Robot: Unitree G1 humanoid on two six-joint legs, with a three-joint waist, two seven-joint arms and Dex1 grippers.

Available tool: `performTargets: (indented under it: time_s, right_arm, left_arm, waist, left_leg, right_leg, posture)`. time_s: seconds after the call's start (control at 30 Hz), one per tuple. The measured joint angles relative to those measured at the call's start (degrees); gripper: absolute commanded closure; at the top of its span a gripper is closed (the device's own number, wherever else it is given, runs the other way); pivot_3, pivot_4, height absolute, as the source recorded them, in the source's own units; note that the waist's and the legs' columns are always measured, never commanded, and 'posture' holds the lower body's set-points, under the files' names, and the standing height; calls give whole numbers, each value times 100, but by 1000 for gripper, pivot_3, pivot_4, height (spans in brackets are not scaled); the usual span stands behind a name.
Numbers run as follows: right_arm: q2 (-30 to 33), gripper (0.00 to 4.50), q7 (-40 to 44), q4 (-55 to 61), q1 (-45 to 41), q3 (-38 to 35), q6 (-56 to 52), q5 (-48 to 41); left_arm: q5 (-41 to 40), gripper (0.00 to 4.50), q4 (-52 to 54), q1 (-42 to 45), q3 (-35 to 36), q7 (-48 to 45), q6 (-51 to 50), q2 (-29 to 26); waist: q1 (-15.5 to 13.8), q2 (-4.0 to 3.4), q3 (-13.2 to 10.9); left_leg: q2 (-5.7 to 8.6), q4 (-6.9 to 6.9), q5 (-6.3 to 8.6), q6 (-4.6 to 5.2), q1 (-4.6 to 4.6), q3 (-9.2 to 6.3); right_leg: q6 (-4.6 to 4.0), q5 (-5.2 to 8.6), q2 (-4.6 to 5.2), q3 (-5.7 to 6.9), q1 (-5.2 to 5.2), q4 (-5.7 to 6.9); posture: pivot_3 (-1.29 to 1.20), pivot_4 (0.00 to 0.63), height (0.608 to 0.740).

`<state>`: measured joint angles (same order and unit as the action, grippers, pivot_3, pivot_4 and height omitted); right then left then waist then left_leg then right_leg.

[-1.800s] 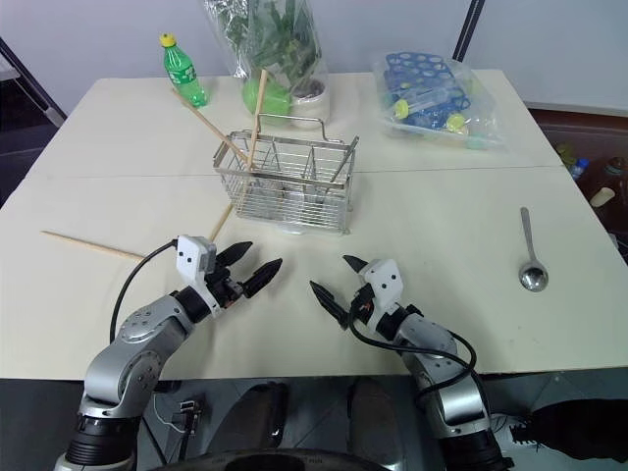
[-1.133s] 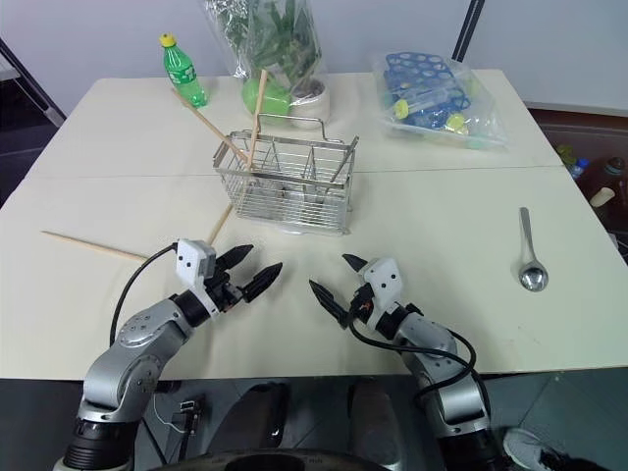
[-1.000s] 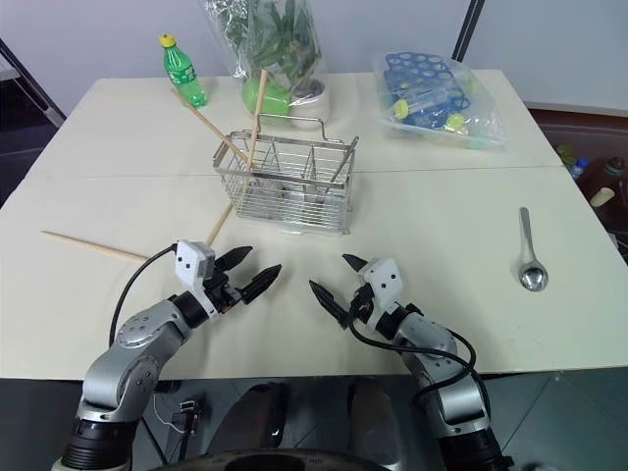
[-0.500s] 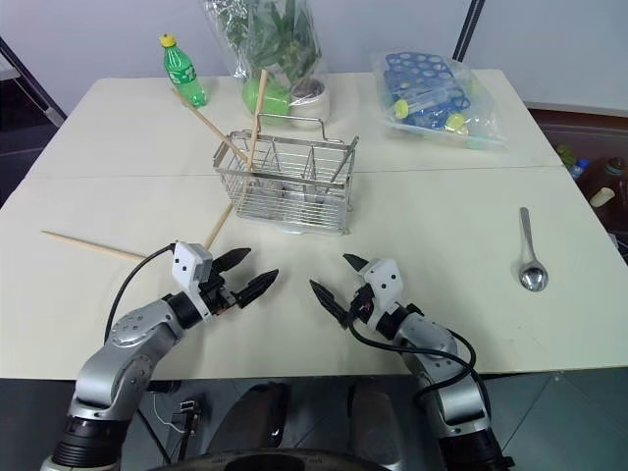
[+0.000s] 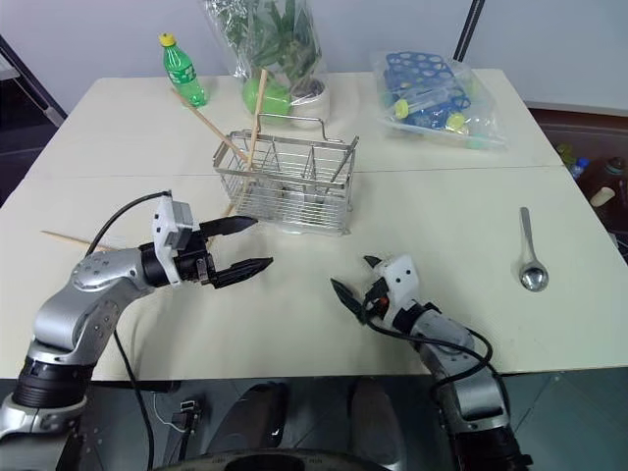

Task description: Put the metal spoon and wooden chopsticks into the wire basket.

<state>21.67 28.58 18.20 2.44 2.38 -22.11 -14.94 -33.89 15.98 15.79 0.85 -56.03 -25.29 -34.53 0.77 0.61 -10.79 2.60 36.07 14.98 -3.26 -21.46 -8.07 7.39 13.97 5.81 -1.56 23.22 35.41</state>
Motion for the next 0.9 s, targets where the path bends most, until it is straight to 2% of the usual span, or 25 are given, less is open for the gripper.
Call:
performTargets:
  time_s: [0.27, 0.4, 0.47, 0.73, 0.9]
  right_arm:
    - [1198, 0, -52, 633, -778, -1292, -1985, -715]
    - [2169, 0, 171, 253, -1196, -2015, -2820, -1013]
    - [2400, 0, 157, -148, -1342, -2242, -2960, -993]
    - [2906, 0, 5, -1804, -1818, -2418, -3164, -715]
    - [2931, 0, -307, -2757, -2222, -2457, -3160, -483]
  left_arm:
    - [-188, 89, 64, 318, -184, -313, -202, 110]
    - [-215, 89, 202, 336, -212, -168, -268, 339]
    - [-281, 89, 326, 318, -217, -72, -300, 427]
    - [-320, 89, 703, 140, -229, 279, -442, 578]
    - [-315, 89, 828, -43, -230, 491, -452, 642]
  waist:
    - [-1, -3, -2]
    - [-24, 0, -5]
    - [-20, 4, -4]
    - [4, -4, -5]
    - [-1, -4, -5]
  left_leg:
    - [-3, -1, 1, 2, -3, 2]
    - [-2, 5, 2, 5, -8, 3]
    - [-2, 3, 3, 6, -7, 3]
    - [-3, 5, 3, 7, -5, 15]
    - [-3, 6, 3, 7, -5, 17]
  right_leg:
    - [5, -4, -2, 0, 0, -5]
    - [3, -4, -2, 1, -5, -13]
    - [5, -5, -2, 1, -5, -14]
    - [5, -9, -2, -4, -3, -13]
    - [4, -10, -2, -7, -4, -14]
  posture:
    - [0, 150, 740]
    - [0, 150, 740]
    - [0, 150, 740]
    - [0, 150, 740]
    - [0, 150, 740]
